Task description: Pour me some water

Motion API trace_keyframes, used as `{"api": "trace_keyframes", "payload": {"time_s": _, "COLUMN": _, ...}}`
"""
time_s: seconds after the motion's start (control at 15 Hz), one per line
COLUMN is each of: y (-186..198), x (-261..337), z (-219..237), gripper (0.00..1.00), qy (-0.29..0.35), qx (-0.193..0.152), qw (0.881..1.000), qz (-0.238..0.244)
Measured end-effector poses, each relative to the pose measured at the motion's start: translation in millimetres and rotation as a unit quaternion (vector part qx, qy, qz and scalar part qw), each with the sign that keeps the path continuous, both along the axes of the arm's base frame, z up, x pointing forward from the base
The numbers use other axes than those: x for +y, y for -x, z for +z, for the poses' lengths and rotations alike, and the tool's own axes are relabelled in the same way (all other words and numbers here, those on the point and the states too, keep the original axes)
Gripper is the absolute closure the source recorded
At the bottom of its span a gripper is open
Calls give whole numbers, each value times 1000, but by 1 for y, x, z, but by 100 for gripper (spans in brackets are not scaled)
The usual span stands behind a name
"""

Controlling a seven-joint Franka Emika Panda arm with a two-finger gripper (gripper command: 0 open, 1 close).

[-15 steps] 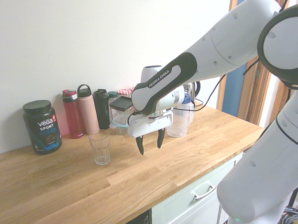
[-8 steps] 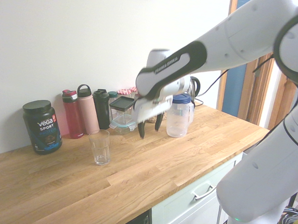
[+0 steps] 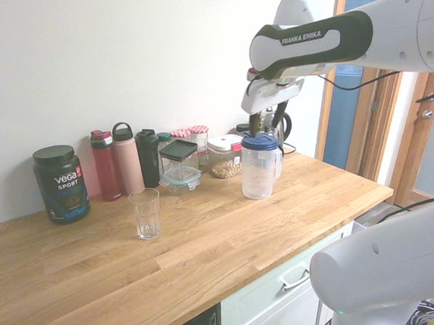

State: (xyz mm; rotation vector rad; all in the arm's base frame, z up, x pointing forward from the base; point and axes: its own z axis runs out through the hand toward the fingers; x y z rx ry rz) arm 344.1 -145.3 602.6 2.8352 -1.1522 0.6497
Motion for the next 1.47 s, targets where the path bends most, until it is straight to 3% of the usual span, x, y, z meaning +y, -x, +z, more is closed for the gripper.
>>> {"api": "trace_keyframes", "payload": {"time_s": 0.2, "y": 11, "x": -54, "z": -19, "gripper": 0, "qy": -8, "qx": 12, "qw": 999, "qz": -30}}
{"api": "trace_keyframes", "payload": {"time_s": 0.33, "y": 1, "x": -71, "z": -44, "gripper": 0, "qy": -18, "qx": 11, "qw": 1000, "qz": -17}}
{"api": "trace_keyframes", "payload": {"time_s": 0.67, "y": -10, "x": -84, "z": -104, "gripper": 0, "qy": -37, "qx": -39, "qw": 998, "qz": 30}}
{"api": "trace_keyframes", "payload": {"time_s": 0.73, "y": -11, "x": -84, "z": -109, "gripper": 100, "qy": -37, "qx": -45, "qw": 998, "qz": 29}}
{"api": "trace_keyframes", "payload": {"time_s": 1.47, "y": -34, "x": -83, "z": -147, "gripper": 100, "qy": -71, "qx": -58, "qw": 995, "qz": 27}}
